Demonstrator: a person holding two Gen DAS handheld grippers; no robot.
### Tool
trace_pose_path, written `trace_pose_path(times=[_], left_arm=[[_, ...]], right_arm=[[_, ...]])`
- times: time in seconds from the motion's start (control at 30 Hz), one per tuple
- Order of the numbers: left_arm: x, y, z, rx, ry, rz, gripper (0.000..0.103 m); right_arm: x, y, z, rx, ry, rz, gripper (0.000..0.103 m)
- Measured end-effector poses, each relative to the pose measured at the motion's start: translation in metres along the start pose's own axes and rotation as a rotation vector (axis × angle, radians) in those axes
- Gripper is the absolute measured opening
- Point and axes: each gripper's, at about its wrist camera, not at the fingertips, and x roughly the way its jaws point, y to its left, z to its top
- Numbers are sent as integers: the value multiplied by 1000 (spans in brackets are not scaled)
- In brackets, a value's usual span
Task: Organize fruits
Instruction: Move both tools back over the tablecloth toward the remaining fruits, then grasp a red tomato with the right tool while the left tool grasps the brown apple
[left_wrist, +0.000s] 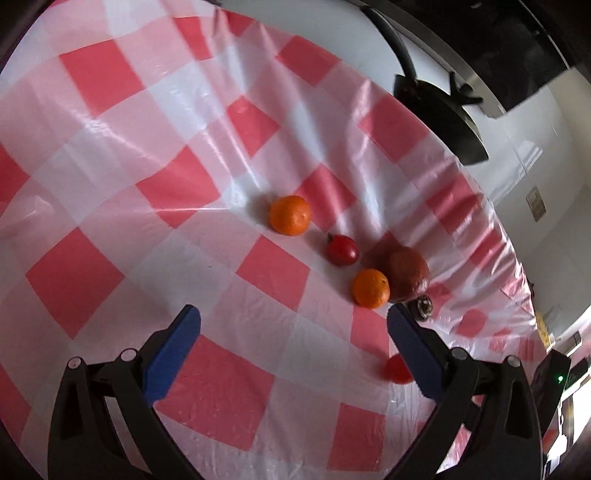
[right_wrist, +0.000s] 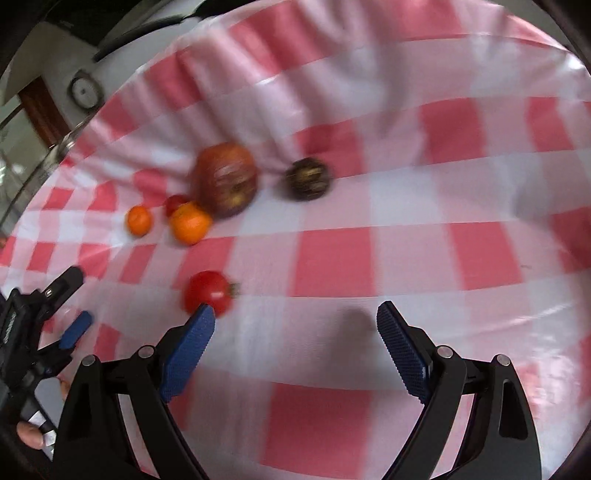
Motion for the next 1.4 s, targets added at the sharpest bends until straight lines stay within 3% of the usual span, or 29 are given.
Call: trace_pose_path(times=[0.2,0.27,0.33,0.37,0.43,0.53,0.73,0.83,0.9,1.0,1.03,1.07,1.1,1.17,1.27,1.4], left_arm=[[-1,11,3,-59,15,33,101],[-1,12,2,-62,16,31,101],[0,10,2,-50,17,35,101],[0,8,1,-41,17,35,101],[-1,4,0,-15,10,40,101],[-1,-9,-2,45,14,37,101],[32,-86,12,324,69,-42,101],[74,-124,18,478,150,-60,101],[98,-147,14,604,169,-38,101],[128,-179,-4,876,167,54,99],[137,-185,-10,945,172,80,92],[143,-188,-14,982,188,105,64],[146,-189,-16,1022,175,135,64],[136,-185,-15,1006,187,67,64],[101,-177,-15,952,91,53,64],[47,-147,-7,731,30,8,64]], right_arm=[[25,53,6,-178,9,-16,83],[32,62,8,-213,13,-39,67],[34,70,7,-254,5,-69,44],[33,70,6,-258,-1,-68,43],[28,61,7,-208,-24,-51,43],[21,22,13,5,-76,10,43],[-6,-50,11,385,-241,-6,43],[-20,-73,9,478,-323,-51,43],[-21,-80,8,511,-335,-51,43],[-17,-76,12,492,-329,-51,44],[-18,-74,12,475,-333,-57,44],[-22,-79,12,463,-334,-58,44],[-21,-75,13,450,-335,-60,44],[-20,-74,13,440,-335,-61,44],[-18,-72,15,436,-332,-58,44],[-15,-68,18,422,-324,-57,44]])
